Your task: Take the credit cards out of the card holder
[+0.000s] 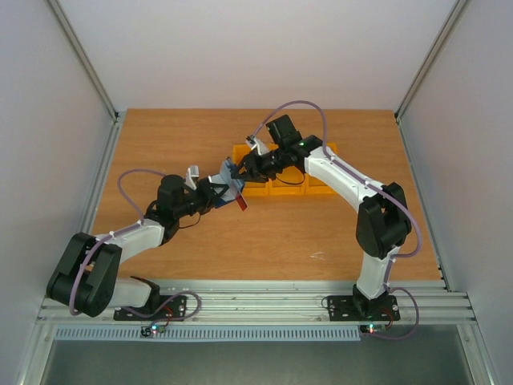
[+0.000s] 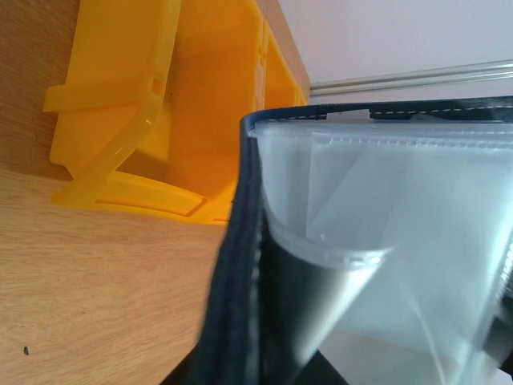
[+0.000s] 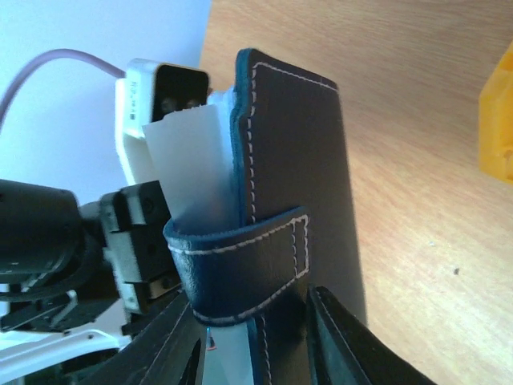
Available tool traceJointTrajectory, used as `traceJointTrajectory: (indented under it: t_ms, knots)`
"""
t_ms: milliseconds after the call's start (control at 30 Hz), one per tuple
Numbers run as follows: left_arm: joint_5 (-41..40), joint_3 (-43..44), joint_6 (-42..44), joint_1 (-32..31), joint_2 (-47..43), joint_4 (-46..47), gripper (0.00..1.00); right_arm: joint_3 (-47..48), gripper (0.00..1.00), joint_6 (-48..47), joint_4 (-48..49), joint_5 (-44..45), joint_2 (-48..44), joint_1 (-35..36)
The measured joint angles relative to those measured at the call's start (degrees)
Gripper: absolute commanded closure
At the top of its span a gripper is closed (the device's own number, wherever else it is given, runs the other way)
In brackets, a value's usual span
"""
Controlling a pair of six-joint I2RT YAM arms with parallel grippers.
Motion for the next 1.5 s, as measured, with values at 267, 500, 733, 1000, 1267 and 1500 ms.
traceJointTrajectory:
  t_ms: [267, 500, 733, 1000, 1267, 1500]
  knots:
    - [0.1, -0.1, 0.1, 0.0, 0.0, 0.4, 1.0, -0.9, 0.78, 1.9, 2.7, -1.8, -1.0, 0.0]
    - [0.6, -0.1, 1.4, 0.0, 0.0, 1.1, 1.0, -0.6, 0.65, 0.9, -1.4, 2.6, -1.0, 0.0]
    - [0.7, -0.1, 2.4, 0.0, 0.0, 1.1, 1.0, 1.1, 0.58, -2.0, -5.9, 6.6, -0.7, 0.6]
    - [0.9, -0.1, 2.5, 0.0, 0.0, 1.1, 1.0, 1.2, 0.92, -3.1, -6.7, 7.0, 0.6, 0.8]
    - [1.2, -0.1, 3.2, 0.0, 0.0, 1.1, 0.69, -4.3, 0.99, -0.7, -0.9, 4.0, -0.2, -1.1]
    - [1.3, -0.1, 3.8, 0.0, -0.4, 1.8, 0.57, -8.4, 0.99, 1.9, 3.6, 1.4, -0.3, -2.2]
